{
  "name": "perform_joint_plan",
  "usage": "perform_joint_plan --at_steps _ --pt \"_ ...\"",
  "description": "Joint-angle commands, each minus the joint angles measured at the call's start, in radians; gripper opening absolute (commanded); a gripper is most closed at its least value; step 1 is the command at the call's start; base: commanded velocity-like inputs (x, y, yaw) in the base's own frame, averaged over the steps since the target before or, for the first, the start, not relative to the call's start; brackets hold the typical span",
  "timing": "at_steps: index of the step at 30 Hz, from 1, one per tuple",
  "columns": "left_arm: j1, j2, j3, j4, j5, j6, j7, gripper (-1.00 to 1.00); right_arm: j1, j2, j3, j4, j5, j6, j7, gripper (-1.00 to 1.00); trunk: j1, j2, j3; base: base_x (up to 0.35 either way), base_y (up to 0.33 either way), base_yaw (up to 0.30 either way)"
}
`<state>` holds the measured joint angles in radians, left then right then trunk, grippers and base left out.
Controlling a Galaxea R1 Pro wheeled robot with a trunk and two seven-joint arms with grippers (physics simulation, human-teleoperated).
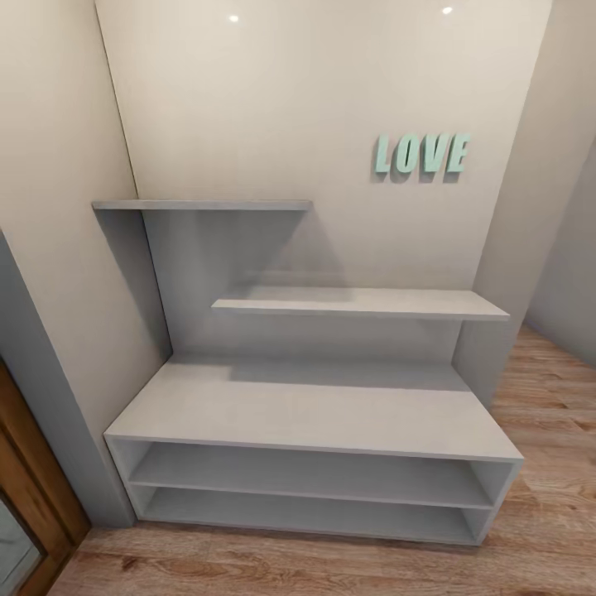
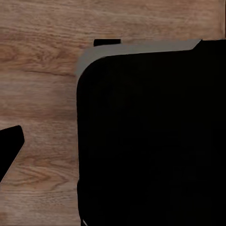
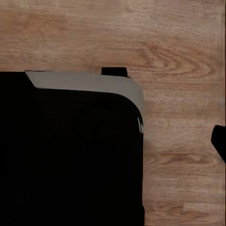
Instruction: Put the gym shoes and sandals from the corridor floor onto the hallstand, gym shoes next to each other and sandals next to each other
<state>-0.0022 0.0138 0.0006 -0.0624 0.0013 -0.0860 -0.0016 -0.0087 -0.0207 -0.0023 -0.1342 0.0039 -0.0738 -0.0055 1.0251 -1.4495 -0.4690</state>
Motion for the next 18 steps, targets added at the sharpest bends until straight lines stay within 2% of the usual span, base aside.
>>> perform_joint_plan --at_steps 1,4,5,9,15,18 --pt "-0.001 -0.004 0.000 -0.006 0.001 -0.008 -0.001 1.00 0.000 -0.006 0.000 -0.005 0.000 -0.009 -0.001 1.00 0.000 0.000 -0.001 0.000 0.000 0.000" --pt "-0.002 -0.010 0.000 -0.023 0.002 -0.025 -0.006 1.00 0.000 -0.013 -0.001 -0.022 0.000 -0.026 -0.001 1.00 0.000 0.000 -0.001 0.000 0.000 0.000" --pt "-0.003 -0.028 -0.004 -0.224 0.001 -0.290 -0.013 1.00 0.000 -0.016 -0.001 -0.246 -0.002 -0.217 -0.001 1.00 0.000 0.000 -0.001 0.000 0.000 0.000" --pt "-0.004 -0.039 -0.007 -0.319 -0.004 -0.293 -0.016 1.00 0.000 -0.017 -0.006 -0.287 -0.004 -0.272 0.000 1.00 0.000 0.000 -0.001 0.000 0.000 0.000" --pt "-0.003 -0.026 -0.001 -0.398 0.001 -0.300 -0.016 1.00 0.000 -0.016 -0.015 -0.317 -0.004 -0.333 0.007 1.00 0.000 0.000 -0.001 0.000 0.000 0.000" --pt "-0.002 -0.021 0.000 -0.404 -0.001 -0.302 -0.015 1.00 0.000 -0.016 -0.015 -0.318 -0.005 -0.339 0.008 1.00 0.000 0.000 -0.001 0.000 0.000 -0.003"
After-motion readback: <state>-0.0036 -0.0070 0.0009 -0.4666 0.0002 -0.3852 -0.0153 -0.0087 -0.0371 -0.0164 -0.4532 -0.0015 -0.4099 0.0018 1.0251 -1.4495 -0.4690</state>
